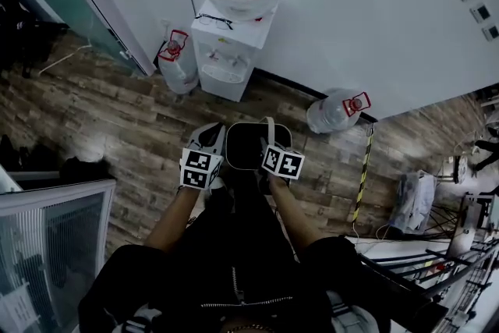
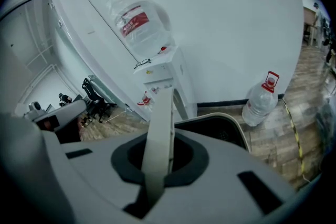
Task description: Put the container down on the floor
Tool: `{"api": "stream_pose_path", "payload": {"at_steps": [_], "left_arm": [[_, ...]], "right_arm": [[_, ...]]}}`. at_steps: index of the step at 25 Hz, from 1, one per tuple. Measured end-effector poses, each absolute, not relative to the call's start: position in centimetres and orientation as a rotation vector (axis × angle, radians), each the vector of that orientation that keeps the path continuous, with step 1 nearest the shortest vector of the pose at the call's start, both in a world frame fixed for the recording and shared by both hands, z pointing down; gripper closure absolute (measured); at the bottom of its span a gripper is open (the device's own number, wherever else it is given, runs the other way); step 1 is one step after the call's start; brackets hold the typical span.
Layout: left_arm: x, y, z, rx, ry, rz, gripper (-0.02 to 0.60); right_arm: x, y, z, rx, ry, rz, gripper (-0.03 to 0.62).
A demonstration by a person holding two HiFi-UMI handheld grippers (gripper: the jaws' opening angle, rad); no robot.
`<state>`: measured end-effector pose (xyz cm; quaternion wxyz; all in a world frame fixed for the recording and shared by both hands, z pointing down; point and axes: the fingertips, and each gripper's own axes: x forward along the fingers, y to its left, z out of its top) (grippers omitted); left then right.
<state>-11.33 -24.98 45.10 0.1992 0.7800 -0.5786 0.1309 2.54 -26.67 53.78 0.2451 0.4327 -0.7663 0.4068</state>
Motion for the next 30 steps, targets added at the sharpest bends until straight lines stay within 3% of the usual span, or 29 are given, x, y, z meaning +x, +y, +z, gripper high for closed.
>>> {"api": "stream_pose_path", "payload": {"at_steps": [13, 30], "left_arm": [[-11.2, -31.6, 49.6, 2.144, -1.606, 0.459, 0.566], [-15.4, -36.6, 65.9, 2.065, -1.666, 0.455, 0.566]], "right_arm": [[2.7, -32.6, 59.5, 1.127, -2.046, 1.164, 0.580], [-0.2, -40.7, 77.7, 1.155, -2.014, 1.221, 0.580]]}}
